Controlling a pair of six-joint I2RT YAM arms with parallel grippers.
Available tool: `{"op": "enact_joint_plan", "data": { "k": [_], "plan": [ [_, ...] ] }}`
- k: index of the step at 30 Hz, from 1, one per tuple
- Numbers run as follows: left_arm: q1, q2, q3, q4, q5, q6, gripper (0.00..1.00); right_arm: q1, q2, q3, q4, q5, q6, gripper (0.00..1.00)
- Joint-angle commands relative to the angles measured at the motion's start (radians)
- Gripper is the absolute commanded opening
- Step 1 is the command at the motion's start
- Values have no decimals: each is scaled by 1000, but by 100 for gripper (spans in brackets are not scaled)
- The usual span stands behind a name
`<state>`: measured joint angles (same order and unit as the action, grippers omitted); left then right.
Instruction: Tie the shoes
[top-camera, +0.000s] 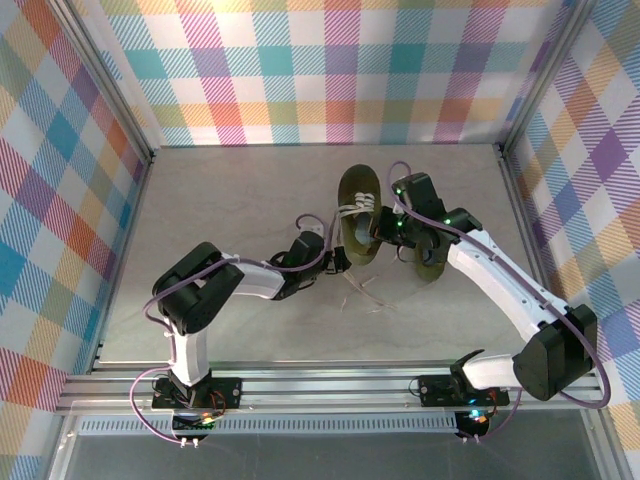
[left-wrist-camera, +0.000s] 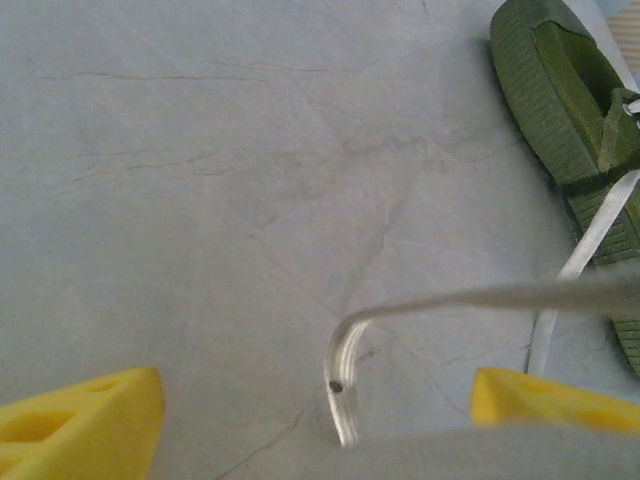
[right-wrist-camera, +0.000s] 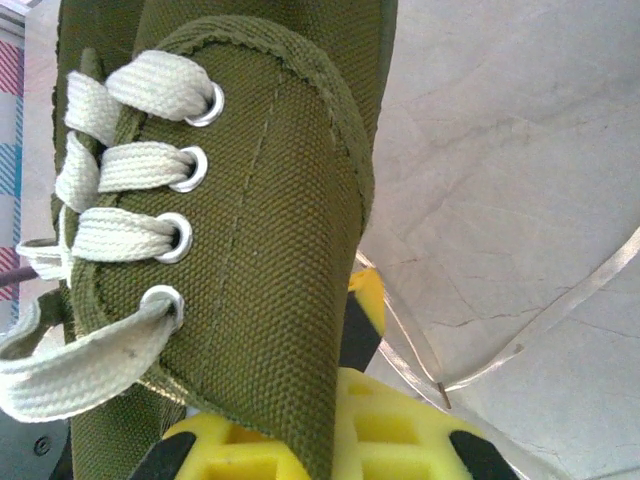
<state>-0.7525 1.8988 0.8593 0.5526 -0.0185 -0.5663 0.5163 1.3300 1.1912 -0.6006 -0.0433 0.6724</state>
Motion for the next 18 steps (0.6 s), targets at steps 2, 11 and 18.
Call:
{"op": "enact_joint_plan", "data": {
  "k": [2, 11, 18],
  "plan": [
    [-12, 54, 67, 0, 45, -19, 57, -4, -52, 17, 44, -24, 16, 0],
    [-8, -101, 22, -115, -75, -7, 2, -10, -64, 8, -16, 96, -8, 0],
    [-7, -445, -37, -546, -317, 29, 0, 2, 6, 36, -45, 98, -44, 0]
  ]
}}
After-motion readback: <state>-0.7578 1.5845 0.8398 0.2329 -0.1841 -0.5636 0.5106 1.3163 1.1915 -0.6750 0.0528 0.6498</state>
